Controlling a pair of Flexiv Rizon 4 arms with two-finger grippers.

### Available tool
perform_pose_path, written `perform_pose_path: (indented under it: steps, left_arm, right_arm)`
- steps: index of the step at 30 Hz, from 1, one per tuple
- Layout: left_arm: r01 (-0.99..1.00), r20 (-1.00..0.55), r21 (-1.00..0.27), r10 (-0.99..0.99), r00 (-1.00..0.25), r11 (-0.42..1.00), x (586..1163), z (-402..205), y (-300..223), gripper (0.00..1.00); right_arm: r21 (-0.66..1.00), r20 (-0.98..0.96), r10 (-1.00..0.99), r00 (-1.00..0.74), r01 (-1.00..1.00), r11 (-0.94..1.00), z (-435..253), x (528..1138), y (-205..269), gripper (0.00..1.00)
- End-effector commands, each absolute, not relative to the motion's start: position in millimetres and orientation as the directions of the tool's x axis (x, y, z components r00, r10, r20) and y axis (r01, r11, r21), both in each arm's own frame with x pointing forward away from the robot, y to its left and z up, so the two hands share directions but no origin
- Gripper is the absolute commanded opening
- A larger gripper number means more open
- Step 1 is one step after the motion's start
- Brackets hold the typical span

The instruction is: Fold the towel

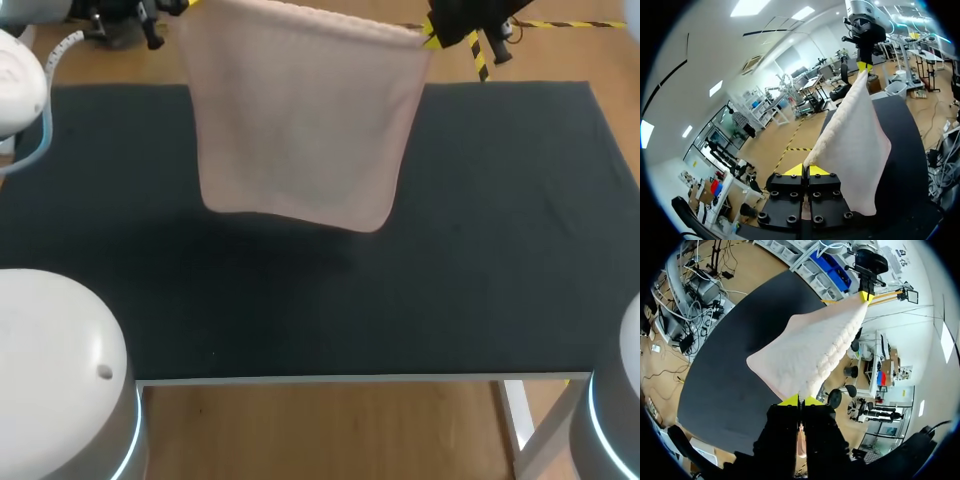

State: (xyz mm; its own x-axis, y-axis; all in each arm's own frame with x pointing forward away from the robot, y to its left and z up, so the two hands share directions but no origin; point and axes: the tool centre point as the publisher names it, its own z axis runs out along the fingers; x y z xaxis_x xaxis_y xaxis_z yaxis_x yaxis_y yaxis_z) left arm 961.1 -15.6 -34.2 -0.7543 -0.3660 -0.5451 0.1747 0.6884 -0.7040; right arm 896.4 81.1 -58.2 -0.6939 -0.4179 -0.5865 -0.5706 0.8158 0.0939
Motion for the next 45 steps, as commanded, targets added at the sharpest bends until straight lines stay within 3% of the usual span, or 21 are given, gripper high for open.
perform_pose_path:
  steps: [1,45]
  left_arm:
    - [0.194,-0.551,-0.705,-0.355,-0.755,0.682,947.9,-30.0,0.2,0.0]
    - [0.277,-0.573,-0.684,-0.263,-0.776,0.675,856.9,-49.3,-5.1,0.0]
  right_arm:
    - [0.087,-0.597,-0.413,-0.688,-0.568,0.819,-56.9,880.6,67.5,0.0]
    - [0.078,-0.572,-0.465,-0.676,-0.609,0.789,-77.7,777.9,75.8,0.0]
